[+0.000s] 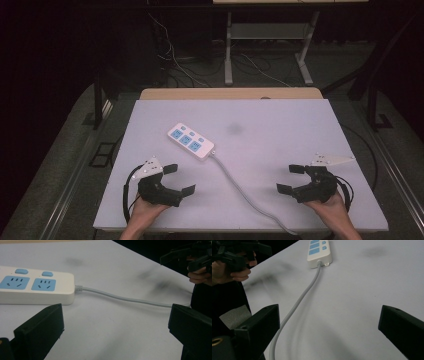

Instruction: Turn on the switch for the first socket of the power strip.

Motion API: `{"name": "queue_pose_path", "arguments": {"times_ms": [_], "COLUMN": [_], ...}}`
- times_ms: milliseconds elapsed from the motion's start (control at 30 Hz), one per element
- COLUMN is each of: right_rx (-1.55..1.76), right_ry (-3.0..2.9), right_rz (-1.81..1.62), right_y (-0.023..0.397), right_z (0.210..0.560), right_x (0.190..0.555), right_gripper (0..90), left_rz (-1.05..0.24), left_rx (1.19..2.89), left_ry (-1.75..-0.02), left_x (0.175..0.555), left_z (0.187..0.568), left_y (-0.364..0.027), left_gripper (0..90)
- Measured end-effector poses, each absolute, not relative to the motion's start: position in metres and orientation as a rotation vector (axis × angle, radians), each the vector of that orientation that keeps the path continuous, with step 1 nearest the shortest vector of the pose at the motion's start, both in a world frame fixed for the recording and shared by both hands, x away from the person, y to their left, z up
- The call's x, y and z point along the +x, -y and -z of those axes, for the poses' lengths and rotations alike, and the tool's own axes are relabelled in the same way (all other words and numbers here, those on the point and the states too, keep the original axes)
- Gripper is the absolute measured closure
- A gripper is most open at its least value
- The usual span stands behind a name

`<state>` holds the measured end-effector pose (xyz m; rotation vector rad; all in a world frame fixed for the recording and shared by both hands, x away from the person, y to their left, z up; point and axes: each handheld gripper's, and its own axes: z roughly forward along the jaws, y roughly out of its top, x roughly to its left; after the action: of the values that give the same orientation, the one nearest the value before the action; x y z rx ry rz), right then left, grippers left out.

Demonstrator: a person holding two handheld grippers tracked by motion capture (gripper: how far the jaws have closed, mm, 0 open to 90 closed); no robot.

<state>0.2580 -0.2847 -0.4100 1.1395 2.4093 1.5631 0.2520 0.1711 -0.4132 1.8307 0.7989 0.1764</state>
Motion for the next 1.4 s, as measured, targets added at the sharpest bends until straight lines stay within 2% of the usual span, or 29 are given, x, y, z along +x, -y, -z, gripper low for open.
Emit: {"name": "queue_pose_path", "arguments": {"times_ms": [633,1400], "right_rx": [1.145,1.132], "right_ry": [-2.441,-2.442], "right_rz": [-1.532,-1.535], "right_y": [0.282,0.282], "right_z": [0.413,0.413], "right_x": [0.260,0.259], "right_gripper": [3.3,3.3], "left_rz": [-0.126,-0.144], "left_rx": [1.923,1.984], "left_ry": [-0.769,-0.766], "left_x": [0.258,0.272], "left_z": [0.409,0.394], "left_y": [-0.160,-0.164], "left_gripper": [0.0,0.0]}}
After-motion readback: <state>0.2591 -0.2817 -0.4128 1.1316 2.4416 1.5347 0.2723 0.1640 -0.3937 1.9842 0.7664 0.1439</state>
